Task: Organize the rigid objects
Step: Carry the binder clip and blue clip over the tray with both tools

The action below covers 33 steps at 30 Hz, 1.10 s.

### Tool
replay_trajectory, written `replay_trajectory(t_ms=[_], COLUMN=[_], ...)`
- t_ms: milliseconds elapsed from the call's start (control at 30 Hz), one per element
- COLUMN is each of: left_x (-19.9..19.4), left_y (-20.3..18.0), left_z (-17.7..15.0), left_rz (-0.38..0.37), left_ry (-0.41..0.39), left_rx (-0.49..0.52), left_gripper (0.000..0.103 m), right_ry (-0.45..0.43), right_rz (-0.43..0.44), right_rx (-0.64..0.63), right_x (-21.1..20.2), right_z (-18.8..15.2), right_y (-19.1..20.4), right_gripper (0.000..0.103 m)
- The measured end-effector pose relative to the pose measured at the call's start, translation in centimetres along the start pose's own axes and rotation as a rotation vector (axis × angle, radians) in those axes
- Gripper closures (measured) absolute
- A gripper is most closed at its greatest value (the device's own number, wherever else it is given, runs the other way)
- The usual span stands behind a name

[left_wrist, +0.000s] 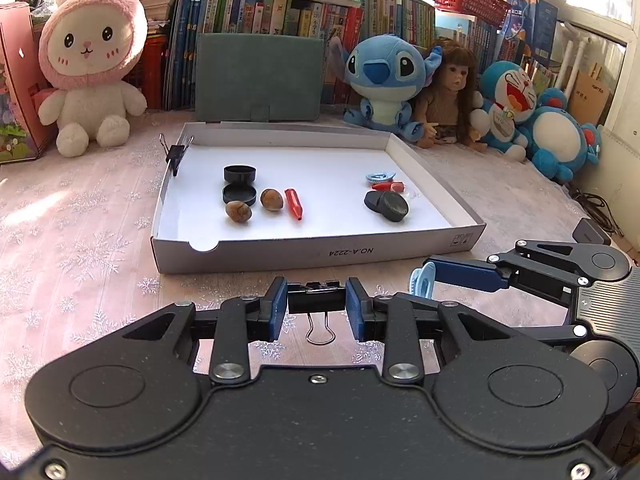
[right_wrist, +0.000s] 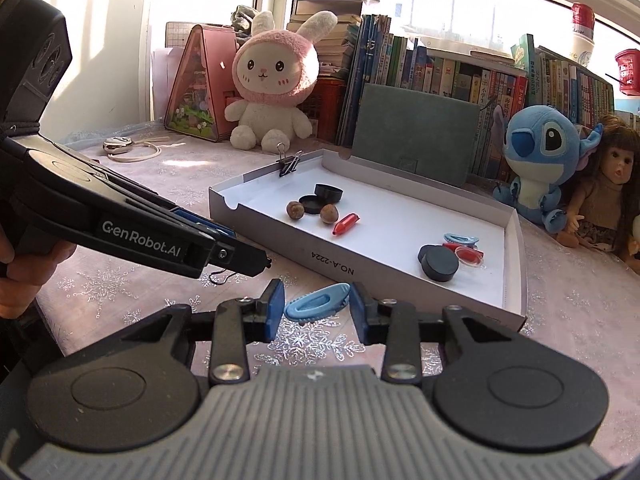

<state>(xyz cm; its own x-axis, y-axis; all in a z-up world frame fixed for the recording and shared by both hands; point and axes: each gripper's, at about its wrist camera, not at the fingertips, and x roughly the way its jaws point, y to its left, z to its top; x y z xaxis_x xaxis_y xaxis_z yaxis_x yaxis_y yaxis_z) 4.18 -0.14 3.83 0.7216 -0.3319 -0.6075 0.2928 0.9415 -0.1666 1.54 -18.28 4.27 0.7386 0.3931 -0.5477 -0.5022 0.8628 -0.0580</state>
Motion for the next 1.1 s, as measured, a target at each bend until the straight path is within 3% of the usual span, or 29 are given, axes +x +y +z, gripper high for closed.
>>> replay_trajectory(t_ms=[400,633,800,900,1100], left_x=[-0.5,1.8,4.3,6.2,10.5], left_y=[0.3,1.9,3.0,3.4,3.3], left_z=[3.9,7.0,10.6,11.8,12.5], left_rz=[0.025,0.040,0.051,0.069,0.079], left_ry=[-0.102,-0.090,-0.084,-0.102,-0.063], left_rx=[-0.014,-0.063,-0.080,-0.106,-0.076], left_gripper=[0.073,0.073,0.073,0.073,0.073], right_ry=[-0.028,0.018,0.068,0.099,0.174], right_rz=[-0.123,-0.179,-0.161,-0.156,-0.136], right_rx=[0.071,0.162,0.238,0.291,0.395], right_x=[-0.4,1.2,3.0,4.5,8.5], right_z=[2.3,4.0,6.7,8.1,8.9], right_y=[-3.5,-6.7,-9.9,-11.8,-13.8], right_gripper=[0.061,0.061,0.061,0.061,0.062])
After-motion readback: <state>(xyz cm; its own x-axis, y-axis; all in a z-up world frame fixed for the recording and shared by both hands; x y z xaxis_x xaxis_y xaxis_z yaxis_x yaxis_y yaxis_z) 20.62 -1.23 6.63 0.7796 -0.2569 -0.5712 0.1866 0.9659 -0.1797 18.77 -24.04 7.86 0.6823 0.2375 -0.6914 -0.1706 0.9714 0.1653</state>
